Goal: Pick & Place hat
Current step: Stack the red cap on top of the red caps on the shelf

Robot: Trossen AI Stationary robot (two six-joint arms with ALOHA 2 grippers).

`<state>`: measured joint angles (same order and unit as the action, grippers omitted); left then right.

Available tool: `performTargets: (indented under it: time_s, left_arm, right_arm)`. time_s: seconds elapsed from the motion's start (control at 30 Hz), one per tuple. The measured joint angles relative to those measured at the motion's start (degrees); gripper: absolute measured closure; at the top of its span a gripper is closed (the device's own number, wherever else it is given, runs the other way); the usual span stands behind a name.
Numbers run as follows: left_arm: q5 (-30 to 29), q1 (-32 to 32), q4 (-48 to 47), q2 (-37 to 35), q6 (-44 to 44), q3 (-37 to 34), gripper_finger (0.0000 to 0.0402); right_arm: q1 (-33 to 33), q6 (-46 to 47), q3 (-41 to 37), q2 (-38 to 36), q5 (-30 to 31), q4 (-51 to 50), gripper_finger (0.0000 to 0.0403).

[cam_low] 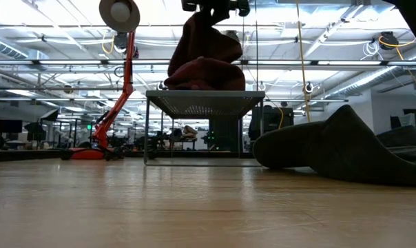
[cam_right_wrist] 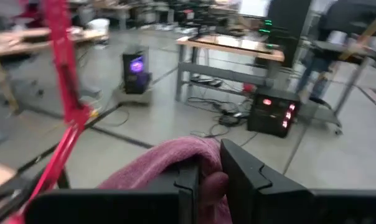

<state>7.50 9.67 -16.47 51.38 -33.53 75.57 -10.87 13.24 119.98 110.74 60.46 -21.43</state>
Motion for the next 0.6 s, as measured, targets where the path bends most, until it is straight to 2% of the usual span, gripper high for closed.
performTargets:
  time_s: [0.2, 0.33, 0.5, 0.6]
  left_arm:
    - [1.41, -0.46, -0.02, -0.03, 0.01, 0.0, 0.0091]
    - [1.98, -0.44, -0.02, -0.03, 0.21, 0.0, 0.0091]
    - [2.04, -0.44, -0.02, -0.03, 0.26, 0.0, 0.0091]
    - [3.0, -0.44, -0.02, -0.03, 0.32, 0.0, 0.0091]
  right_arm:
    - [0.0, 1.54, -3.26, 0.0, 11.3, 1.05, 0.0365]
    - [0.0, -4.93, -4.14, 0.0, 11.98, 8.39, 0.0365]
    - [-0.34, -15.04, -4.31, 0.02, 15.83, 20.83, 0.0365]
    - [-0.51, -18.54, -4.28, -0.04, 16.44, 23.83, 0.0365]
